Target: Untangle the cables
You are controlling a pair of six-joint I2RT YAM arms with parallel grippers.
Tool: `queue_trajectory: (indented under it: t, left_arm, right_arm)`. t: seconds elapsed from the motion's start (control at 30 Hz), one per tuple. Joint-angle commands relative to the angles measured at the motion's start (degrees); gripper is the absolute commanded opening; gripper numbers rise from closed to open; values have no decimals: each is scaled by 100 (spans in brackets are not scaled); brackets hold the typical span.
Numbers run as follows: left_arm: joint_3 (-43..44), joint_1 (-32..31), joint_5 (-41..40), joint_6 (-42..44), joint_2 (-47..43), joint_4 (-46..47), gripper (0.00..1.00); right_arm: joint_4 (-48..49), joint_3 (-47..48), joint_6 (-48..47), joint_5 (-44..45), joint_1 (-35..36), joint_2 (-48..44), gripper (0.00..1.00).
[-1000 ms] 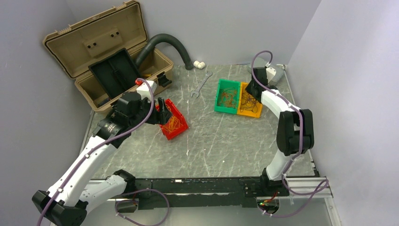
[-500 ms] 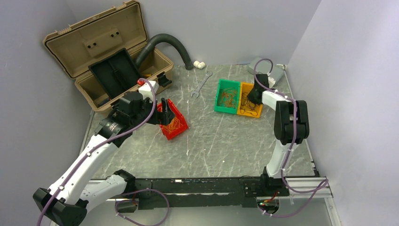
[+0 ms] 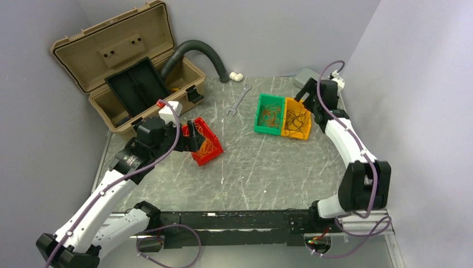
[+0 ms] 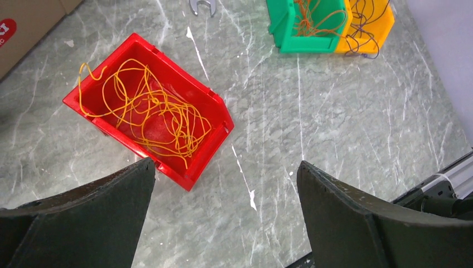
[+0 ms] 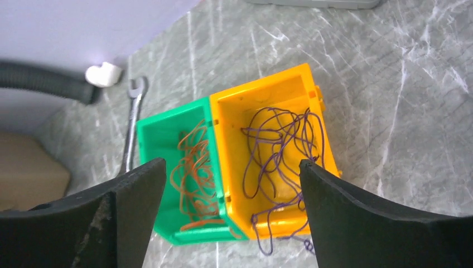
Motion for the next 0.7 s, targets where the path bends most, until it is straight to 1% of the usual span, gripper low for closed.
queue_trajectory:
  t: [0.0, 0.13, 0.3, 0.4, 0.47, 0.53, 0.63, 0.67]
  left_arm:
    - [-220, -34, -132, -66, -263, 557, 99]
    - [-713, -29, -46, -37, -628, 1075, 99]
    - [-1078, -27, -227, -136, -896, 1098, 99]
    - [-1407, -33, -228, -228, -1110, 1169, 99]
    - [-1694, -33, -228, -338, -1282, 1277, 99]
    - [-1960, -33, -398, -452, -1401, 1342, 99]
    - [-2202, -34, -495, -593, -1477, 1425, 100]
    - [-2237, -26, -517, -606, -1482, 1441, 99]
  right_arm:
    - [285, -554, -214, -527, 2, -822, 94]
    - [690, -1248, -418, -1237, 7, -1447, 95]
    - [203, -1838, -363, -1188, 5, -1916, 90]
    - [272, -2410, -317, -1225, 3, -2358, 86]
    - [562, -2983, -190, -1208, 7, -2692, 81]
    - [917, -3438, 27, -1042, -3, -2926, 72]
    - [1469, -3893, 358, -886, -41, -2885, 61]
    - [1596, -3971, 453, -884, -68, -2782, 59]
